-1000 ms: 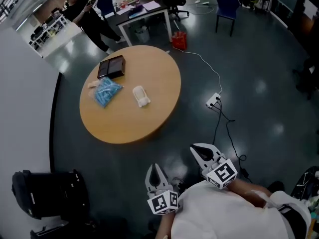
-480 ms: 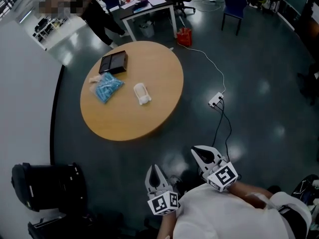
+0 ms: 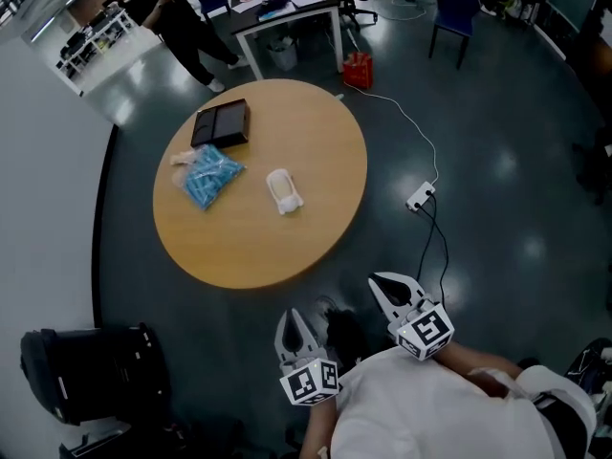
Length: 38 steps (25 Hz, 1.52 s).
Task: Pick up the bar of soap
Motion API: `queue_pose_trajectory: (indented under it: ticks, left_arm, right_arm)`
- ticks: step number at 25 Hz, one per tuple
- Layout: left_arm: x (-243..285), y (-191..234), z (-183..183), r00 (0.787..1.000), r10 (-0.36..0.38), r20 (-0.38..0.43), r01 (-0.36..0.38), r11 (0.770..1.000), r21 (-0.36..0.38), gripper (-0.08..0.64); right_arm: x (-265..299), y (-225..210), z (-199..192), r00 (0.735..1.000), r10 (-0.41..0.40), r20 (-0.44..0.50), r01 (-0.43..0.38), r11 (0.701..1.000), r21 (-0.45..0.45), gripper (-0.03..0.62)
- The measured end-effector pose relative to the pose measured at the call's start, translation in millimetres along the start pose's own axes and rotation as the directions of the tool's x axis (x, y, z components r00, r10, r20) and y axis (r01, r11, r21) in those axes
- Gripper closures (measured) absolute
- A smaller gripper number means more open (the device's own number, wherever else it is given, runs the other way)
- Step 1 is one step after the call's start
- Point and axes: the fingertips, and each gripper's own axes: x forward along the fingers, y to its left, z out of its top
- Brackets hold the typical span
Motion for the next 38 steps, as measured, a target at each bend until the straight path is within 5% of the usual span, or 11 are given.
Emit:
queue_pose_trajectory:
  ticks: [7,14,29,32,33,38]
  left_arm:
    - [104.0,43.1,39.3,0.988,-0.151,-0.011,0.151,0.988,0.015,0.555]
    - [166.2,73.7,61.5,0.98,-0.196,-0.029,0.196,0.981,-0.002,0.555]
    - [261.9,91.8,72.4,0.994,-0.095,-0.047,0.095,0.995,-0.01,0.555]
    - [274.5,92.2,75.4,0.997,-0.068,-0.035,0.068,0.998,-0.002,0.555]
    - [279.7,93.0,75.9,0.997,-0.065,-0.033,0.065,0.998,-0.006,0.555]
    - [299.1,101.9,78.9,0.995,-0.084,-0.045,0.084,0.997,-0.002,0.555]
  right_arm:
    - [106.8,-15.1,11.1,0.993,-0.113,-0.026,0.114,0.993,0.013,0.578]
    - [196.2,-28.4,4.1,0.983,-0.149,-0.103,0.151,0.988,0.014,0.578]
    - [369.8,-75.9,-67.3,0.952,-0.069,-0.298,0.078,0.997,0.02,0.575]
    - [393.2,-82.7,-92.8,0.929,-0.07,-0.364,0.084,0.996,0.025,0.513]
    - [401.3,-86.7,-103.3,0.915,-0.079,-0.396,0.095,0.995,0.023,0.447]
    - [431.3,-106.3,-153.1,0.833,-0.144,-0.535,0.179,0.984,0.014,0.332]
